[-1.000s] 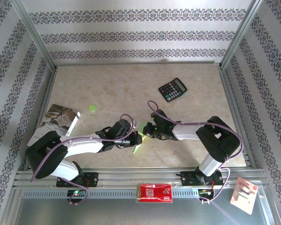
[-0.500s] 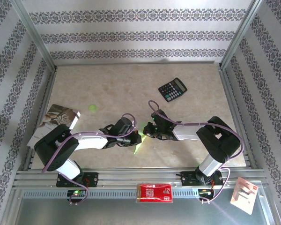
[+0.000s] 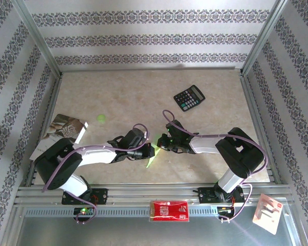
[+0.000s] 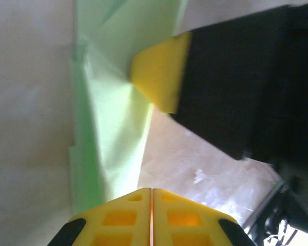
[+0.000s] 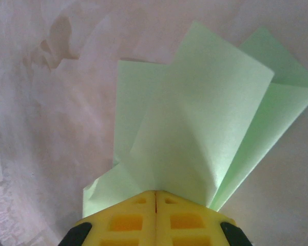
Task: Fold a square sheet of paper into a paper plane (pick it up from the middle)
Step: Fold the wing for the fifth time at the center of the table.
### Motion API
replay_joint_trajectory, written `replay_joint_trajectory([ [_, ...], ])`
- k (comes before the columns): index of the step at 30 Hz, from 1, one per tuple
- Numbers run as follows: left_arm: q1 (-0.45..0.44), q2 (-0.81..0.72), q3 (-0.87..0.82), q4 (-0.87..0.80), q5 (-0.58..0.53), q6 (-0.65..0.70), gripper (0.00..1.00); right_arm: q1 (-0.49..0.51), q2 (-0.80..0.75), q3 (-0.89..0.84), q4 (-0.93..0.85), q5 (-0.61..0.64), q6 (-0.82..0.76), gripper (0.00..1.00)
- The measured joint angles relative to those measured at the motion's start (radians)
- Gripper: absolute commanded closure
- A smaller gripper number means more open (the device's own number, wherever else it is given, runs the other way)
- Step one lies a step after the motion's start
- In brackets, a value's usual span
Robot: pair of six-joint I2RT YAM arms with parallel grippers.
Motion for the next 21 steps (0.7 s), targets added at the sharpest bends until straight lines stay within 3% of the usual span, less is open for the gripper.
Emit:
replay_joint_trajectory([
  [5, -0.027, -0.039, -0.012, 0.015, 0.009, -0.003, 0.91, -0.002, 0.000, -0.001, 0.000, 0.000, -0.001, 0.96],
  [21, 0.000, 0.043, -0.034, 0.024, 0.044, -0.011, 0.95, -0.008, 0.000, -0.001, 0.000, -0.001, -0.007, 0.97],
])
